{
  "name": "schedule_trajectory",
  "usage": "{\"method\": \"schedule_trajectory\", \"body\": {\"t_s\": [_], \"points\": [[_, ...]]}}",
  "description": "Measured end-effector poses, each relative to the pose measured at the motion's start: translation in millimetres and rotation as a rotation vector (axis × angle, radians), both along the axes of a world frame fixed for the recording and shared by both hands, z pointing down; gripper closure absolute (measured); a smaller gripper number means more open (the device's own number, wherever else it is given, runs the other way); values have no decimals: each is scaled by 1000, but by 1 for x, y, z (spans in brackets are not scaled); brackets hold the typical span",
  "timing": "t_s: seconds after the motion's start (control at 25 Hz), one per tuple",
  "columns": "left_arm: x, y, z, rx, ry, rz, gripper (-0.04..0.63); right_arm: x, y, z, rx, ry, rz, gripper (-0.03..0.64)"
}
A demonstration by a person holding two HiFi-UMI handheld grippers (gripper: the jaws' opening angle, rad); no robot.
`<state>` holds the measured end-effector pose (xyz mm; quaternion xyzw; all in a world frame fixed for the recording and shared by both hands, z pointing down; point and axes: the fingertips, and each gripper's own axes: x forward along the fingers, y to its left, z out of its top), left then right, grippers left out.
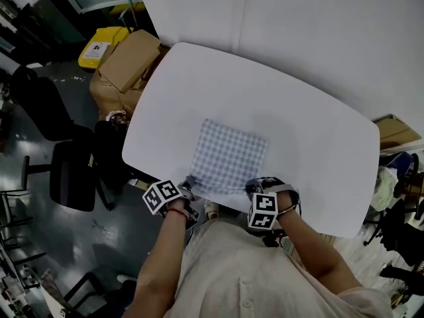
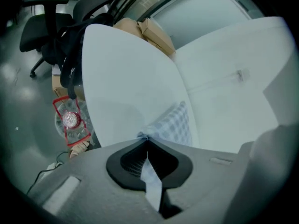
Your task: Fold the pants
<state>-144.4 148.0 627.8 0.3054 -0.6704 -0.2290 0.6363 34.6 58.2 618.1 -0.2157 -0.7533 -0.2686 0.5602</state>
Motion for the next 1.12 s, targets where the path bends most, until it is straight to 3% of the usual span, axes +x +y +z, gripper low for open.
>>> {"method": "schedule_trajectory", "body": {"t_s": [0.16, 0.28, 0.4, 0.68, 0.8, 1.12], "points": [[45, -27, 6, -9, 35, 61, 580, 35, -41, -1, 42, 13, 35, 586], [66, -46, 7, -35, 26, 113, 580, 55, -55, 0, 22, -20, 73, 586], [71, -52, 7, -52, 21, 124, 580, 62, -55, -2, -19, -90, 85, 583], [74, -48, 0, 3, 54, 137, 563, 75, -45, -14, -98, -227, 81, 483], [79, -46, -16, 48, 17, 209, 497, 89, -45, -25, -135, -238, 132, 482], [99, -60, -72, 201, -146, 427, 495, 95, -64, -74, -294, -309, 399, 540]]}}
